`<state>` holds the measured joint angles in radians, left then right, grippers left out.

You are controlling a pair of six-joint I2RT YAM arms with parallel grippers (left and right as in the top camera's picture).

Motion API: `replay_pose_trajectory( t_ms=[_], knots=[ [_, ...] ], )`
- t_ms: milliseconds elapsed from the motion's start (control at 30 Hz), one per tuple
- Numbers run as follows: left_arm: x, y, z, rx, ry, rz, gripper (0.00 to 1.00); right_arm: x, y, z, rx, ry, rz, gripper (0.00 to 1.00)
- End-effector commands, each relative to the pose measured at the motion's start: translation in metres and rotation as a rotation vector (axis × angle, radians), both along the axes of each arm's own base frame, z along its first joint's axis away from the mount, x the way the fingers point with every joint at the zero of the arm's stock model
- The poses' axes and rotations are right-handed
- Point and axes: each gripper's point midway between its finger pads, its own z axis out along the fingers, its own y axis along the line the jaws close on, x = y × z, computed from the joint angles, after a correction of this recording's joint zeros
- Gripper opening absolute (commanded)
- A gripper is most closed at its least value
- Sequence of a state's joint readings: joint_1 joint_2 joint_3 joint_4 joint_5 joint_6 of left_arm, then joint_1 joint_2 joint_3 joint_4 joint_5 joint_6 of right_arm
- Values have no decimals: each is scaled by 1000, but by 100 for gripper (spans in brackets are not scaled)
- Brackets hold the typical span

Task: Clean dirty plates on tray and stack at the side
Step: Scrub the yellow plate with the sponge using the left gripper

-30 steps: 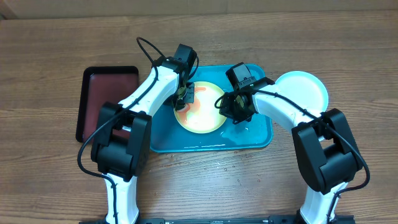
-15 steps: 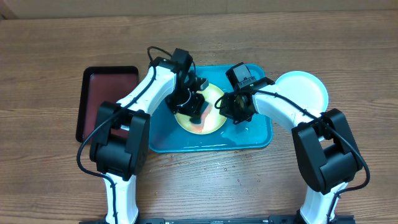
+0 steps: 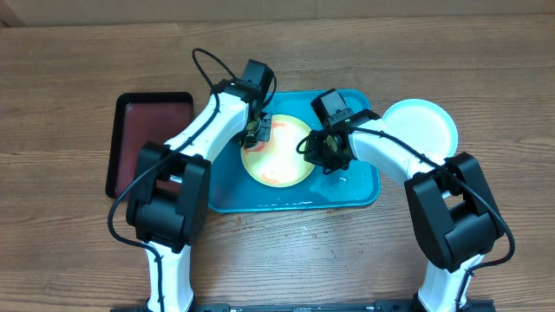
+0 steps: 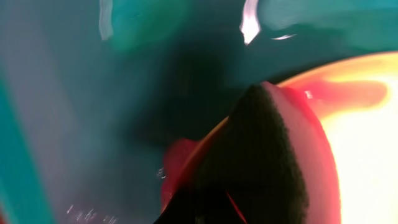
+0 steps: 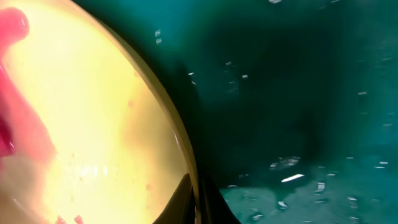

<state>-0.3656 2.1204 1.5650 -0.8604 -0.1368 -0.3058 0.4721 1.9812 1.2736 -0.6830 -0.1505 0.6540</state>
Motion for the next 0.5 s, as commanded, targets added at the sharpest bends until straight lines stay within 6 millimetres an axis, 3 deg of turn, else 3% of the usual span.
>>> replay_pose_trajectory(
  t_ms=[0, 133, 233, 300, 400, 467],
  knots=[
    [2, 55, 9, 245, -66, 196, 4, -24, -12, -26, -82, 74, 15, 4],
    [-14, 51, 5, 224, 17, 157, 4, -24, -12, -26, -80, 73, 15, 4],
    [-37, 17, -3, 47, 176, -76, 4, -24, -11, -26, -80, 73, 15, 4],
    [-60, -19, -3, -166, 279, -263, 4, -24, -10, -26, -74, 77, 17, 4],
    [-74, -40, 3, -302, 328, -339, 4, -28, -5, -25, -40, 95, 24, 4],
    [-76, -43, 4, -320, 334, -337, 4, -30, 0, -24, -14, 106, 40, 4]
  ],
)
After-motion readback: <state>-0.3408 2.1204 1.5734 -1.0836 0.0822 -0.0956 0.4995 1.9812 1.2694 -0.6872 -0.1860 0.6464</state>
